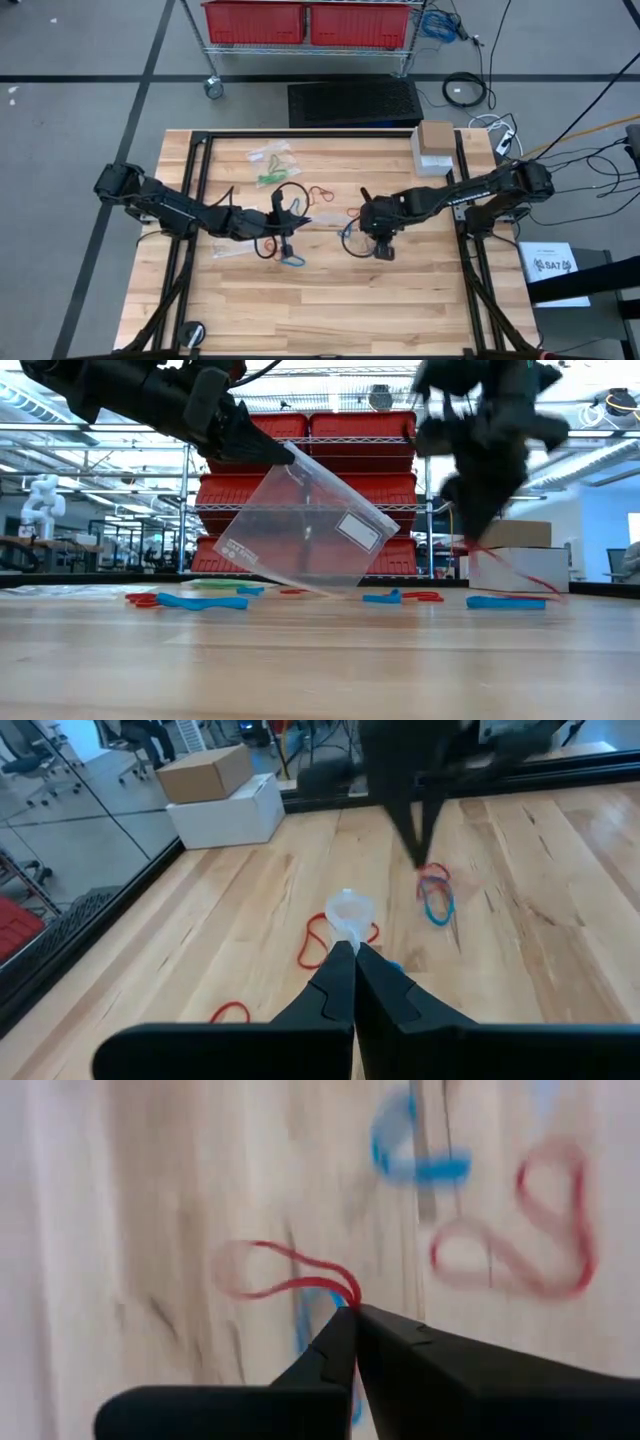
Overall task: Sort rubber bands
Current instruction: Put the red rubber band into the open transparent zip bag
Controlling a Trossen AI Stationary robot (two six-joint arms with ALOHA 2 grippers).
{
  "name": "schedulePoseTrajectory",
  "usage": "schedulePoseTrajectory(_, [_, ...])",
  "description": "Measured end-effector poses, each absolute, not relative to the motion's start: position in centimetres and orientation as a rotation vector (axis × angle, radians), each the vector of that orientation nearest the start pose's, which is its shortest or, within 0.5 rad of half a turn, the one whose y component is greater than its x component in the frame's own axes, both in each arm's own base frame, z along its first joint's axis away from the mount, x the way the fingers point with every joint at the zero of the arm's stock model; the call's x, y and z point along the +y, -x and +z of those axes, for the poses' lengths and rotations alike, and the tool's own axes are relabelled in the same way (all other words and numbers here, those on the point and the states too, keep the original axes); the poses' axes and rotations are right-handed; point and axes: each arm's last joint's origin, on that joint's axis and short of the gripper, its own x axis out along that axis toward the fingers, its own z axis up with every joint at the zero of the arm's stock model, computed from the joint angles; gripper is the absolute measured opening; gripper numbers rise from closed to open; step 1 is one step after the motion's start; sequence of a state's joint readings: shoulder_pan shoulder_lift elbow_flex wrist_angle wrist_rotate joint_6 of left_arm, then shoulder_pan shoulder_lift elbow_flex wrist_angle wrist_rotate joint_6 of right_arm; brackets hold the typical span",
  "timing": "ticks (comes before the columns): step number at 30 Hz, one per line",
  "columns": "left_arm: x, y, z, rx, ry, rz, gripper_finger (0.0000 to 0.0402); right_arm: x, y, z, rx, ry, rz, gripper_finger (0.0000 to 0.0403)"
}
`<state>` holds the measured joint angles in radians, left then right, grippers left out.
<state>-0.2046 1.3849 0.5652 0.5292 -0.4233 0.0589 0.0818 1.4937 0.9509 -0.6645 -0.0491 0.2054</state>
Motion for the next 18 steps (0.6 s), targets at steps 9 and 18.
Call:
schedulePoseTrajectory(9, [-4.3, -26.9, 19.7, 0.291, -0.149, 0.211, 0.0, 4.2, -30.6, 27.0, 0.889, 0.038, -0.133, 0.0])
schedulePoseTrajectory(18, [-4.3, -26.9, 19.8, 0.286, -0.147, 0.211, 0.0, 4.5, -32.1, 29.9, 0.663, 0.153, -0.201, 0.0])
